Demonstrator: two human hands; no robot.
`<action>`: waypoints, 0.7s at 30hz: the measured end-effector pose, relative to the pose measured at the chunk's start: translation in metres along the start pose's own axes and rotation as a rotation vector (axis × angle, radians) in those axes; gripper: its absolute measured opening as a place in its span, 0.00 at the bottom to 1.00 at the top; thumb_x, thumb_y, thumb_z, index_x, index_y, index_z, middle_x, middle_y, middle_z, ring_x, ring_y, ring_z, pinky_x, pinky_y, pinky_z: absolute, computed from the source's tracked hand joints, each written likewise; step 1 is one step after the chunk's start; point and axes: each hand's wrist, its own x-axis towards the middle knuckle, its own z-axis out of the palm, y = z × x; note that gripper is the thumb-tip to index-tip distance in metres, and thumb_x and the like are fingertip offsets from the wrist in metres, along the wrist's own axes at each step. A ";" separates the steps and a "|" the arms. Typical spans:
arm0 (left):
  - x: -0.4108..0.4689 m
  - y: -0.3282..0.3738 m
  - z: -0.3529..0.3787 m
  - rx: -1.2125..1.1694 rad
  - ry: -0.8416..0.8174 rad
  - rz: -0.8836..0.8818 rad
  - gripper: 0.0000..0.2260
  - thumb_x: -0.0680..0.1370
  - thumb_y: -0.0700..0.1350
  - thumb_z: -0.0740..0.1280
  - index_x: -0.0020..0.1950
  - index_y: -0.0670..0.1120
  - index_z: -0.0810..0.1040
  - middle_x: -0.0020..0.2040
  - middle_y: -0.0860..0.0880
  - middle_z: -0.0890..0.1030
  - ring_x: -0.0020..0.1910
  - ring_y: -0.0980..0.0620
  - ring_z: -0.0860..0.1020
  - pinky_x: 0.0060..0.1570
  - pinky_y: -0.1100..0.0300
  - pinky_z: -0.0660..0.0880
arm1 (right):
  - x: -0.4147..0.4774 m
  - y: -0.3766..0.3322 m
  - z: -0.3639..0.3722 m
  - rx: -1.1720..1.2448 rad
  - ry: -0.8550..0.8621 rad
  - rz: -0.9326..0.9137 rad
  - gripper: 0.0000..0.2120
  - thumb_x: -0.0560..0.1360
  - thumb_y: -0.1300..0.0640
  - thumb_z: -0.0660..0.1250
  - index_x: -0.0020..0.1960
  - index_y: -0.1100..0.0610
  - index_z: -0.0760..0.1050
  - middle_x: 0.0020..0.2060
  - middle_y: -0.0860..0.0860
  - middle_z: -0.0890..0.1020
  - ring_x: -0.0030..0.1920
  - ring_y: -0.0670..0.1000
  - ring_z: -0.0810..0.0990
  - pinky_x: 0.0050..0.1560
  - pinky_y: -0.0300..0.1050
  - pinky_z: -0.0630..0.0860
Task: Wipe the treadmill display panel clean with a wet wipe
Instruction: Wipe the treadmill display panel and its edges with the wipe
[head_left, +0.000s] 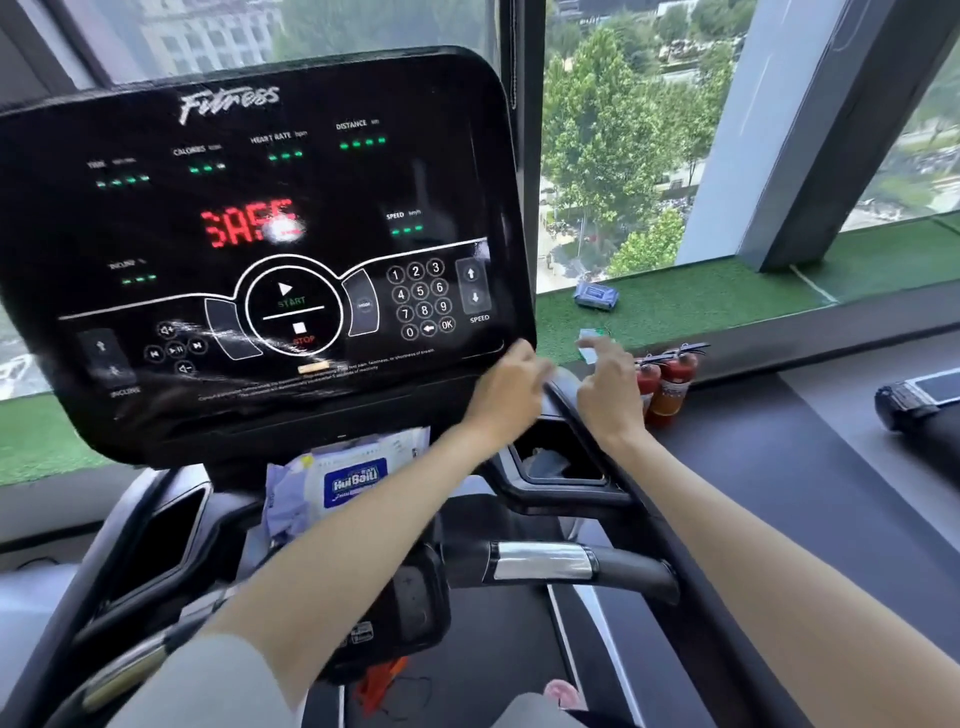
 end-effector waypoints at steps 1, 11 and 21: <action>0.000 -0.007 -0.009 -0.067 0.177 -0.039 0.13 0.74 0.34 0.62 0.52 0.46 0.81 0.43 0.48 0.71 0.37 0.49 0.73 0.38 0.57 0.73 | -0.001 -0.001 0.000 0.006 -0.015 -0.016 0.19 0.71 0.71 0.59 0.61 0.64 0.72 0.59 0.59 0.76 0.62 0.57 0.69 0.62 0.48 0.66; 0.018 -0.023 -0.059 -0.087 0.456 -0.100 0.10 0.75 0.36 0.65 0.52 0.47 0.81 0.43 0.50 0.78 0.39 0.56 0.76 0.43 0.63 0.73 | 0.000 -0.024 0.026 0.049 -0.064 -0.111 0.19 0.73 0.69 0.59 0.61 0.59 0.72 0.58 0.55 0.77 0.61 0.54 0.69 0.58 0.45 0.66; 0.013 -0.025 -0.098 -0.899 -0.065 -0.354 0.09 0.74 0.34 0.67 0.48 0.47 0.76 0.38 0.53 0.78 0.38 0.56 0.76 0.36 0.62 0.73 | 0.027 -0.064 -0.006 0.813 -0.355 0.220 0.03 0.73 0.61 0.69 0.45 0.56 0.76 0.34 0.52 0.78 0.30 0.46 0.75 0.36 0.41 0.71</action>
